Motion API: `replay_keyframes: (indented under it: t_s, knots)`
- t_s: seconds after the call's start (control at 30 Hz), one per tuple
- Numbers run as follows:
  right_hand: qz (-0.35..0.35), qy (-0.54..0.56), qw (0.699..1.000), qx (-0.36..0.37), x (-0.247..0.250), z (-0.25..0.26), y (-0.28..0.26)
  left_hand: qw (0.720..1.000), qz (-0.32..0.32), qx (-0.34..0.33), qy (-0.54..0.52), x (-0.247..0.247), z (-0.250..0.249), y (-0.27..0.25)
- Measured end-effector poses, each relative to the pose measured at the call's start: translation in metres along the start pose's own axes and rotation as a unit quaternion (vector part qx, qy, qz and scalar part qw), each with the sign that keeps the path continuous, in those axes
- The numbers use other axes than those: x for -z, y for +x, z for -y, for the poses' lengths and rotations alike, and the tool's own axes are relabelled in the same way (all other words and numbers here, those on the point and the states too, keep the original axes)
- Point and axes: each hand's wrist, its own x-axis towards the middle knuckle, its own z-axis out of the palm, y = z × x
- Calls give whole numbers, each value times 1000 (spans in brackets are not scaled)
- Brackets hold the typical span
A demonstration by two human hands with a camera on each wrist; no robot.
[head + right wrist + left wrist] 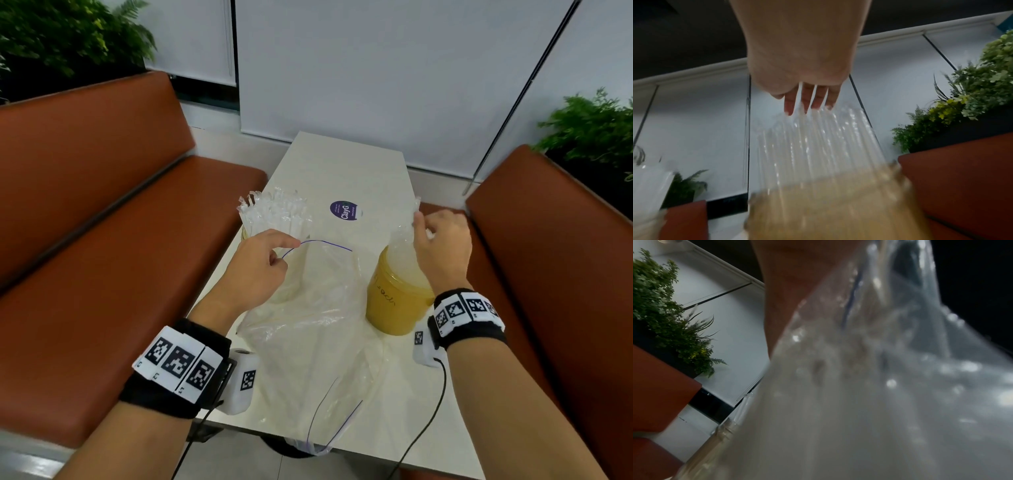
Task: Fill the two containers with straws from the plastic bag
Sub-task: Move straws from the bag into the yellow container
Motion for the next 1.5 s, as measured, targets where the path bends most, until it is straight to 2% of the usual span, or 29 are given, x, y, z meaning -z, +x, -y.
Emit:
replay_keyframes:
  t_s: [0.07,0.17,0.23,0.33,0.4,0.43,0.5,0.53,0.57,0.63,0.67,0.73,0.77,0.83,0.9,1.07,1.2,1.3,1.37,1.5]
  knots:
    - [25,32,999,32,0,3,17,1000,6,-2,4,0,-1,1]
    - [168,1,982,84,-7,5,34,1000,14,0,1,1,0,1]
    - [224,-27,972,64,-11,3,32,1000,16,1,5,1,1,0]
    - [258,-86,962,17,-10,4,19,1000,16,-2,9,3,3,0]
    - [233,-91,968,27,0,14,20,1000,22,-5,12,3,3,0]
    - [201,-58,977,44,6,24,22,1000,24,-8,13,3,3,0]
    - [130,60,984,101,22,52,26,999,26,-14,14,3,1,1]
    - [126,130,975,131,31,69,25,999,26,-16,15,3,0,2]
    - [163,192,956,151,40,88,23,999,26,-17,16,3,-1,2]
    - [341,237,896,159,52,123,10,999,24,-24,21,3,-2,3]
    - [437,206,858,174,51,136,2,999,23,-30,22,2,-3,4]
    - [572,95,785,220,36,154,-15,999,22,-46,18,1,-3,4]
    - [618,53,750,228,25,160,-25,998,21,-52,14,0,-3,4]
    - [681,41,698,218,6,166,-43,998,21,-60,6,-2,-1,3]
    - [711,69,669,204,-7,168,-57,998,20,-61,-4,-2,0,1]
    - [715,105,658,212,-20,162,-81,998,4,-57,-16,1,5,-1]
    - [715,164,654,185,-11,157,-79,999,-2,-36,-12,4,10,-2]
    - [714,241,640,147,-2,151,-75,999,-5,-23,-22,7,12,-1]
    - [698,276,652,108,4,145,-71,999,-6,-11,-29,9,11,0]
    - [624,342,701,48,21,137,-59,999,-10,7,-30,10,10,0]
